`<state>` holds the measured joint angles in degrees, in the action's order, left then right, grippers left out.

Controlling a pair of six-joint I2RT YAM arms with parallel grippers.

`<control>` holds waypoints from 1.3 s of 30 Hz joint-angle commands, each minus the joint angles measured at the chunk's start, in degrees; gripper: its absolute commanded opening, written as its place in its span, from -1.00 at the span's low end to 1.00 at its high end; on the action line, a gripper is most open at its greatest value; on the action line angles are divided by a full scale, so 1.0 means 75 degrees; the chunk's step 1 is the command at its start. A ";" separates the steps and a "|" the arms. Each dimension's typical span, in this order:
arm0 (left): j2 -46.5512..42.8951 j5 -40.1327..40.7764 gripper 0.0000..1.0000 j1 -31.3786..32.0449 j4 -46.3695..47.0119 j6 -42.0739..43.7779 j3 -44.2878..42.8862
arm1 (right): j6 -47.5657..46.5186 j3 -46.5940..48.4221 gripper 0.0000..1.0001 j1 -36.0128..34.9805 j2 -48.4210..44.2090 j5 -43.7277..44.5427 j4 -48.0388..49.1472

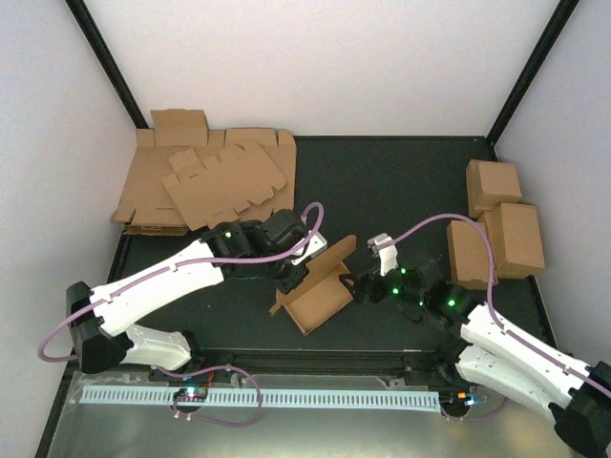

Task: Fold the paper box

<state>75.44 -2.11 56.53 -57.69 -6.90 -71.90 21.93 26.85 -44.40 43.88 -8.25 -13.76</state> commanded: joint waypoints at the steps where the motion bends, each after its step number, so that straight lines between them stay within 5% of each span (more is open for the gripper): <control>1: -0.0399 -0.0300 -0.97 -0.0117 -0.0352 0.0363 -0.0339 | -0.0362 -0.0224 0.99 0.0529 0.0073 -0.1099 0.1198; 11: -0.0629 -0.1024 -0.97 -0.0260 -0.0802 0.0560 -0.0551 | -0.0557 -0.0640 0.99 0.1482 0.0439 -0.2683 0.3377; 18: -0.0663 -0.1083 -0.97 -0.0304 -0.0941 0.0621 -0.0696 | -0.1309 -0.0213 0.99 0.1514 0.1048 -0.3822 0.3250; 32: -0.0337 -0.0409 -0.97 -0.0386 -0.0986 0.0485 -0.1041 | -0.1449 -0.0218 -0.05 0.1290 0.0612 -0.3360 0.2024; 39: -0.0322 -0.0240 -0.97 -0.0423 -0.1074 0.0428 -0.1117 | -0.1321 -0.0404 -0.12 0.1285 0.0089 -0.3168 0.1814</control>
<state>72.88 -5.82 53.84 -67.11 -3.20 -77.71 11.70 24.45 -34.33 46.52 -31.40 -0.05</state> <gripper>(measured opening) 0.025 0.457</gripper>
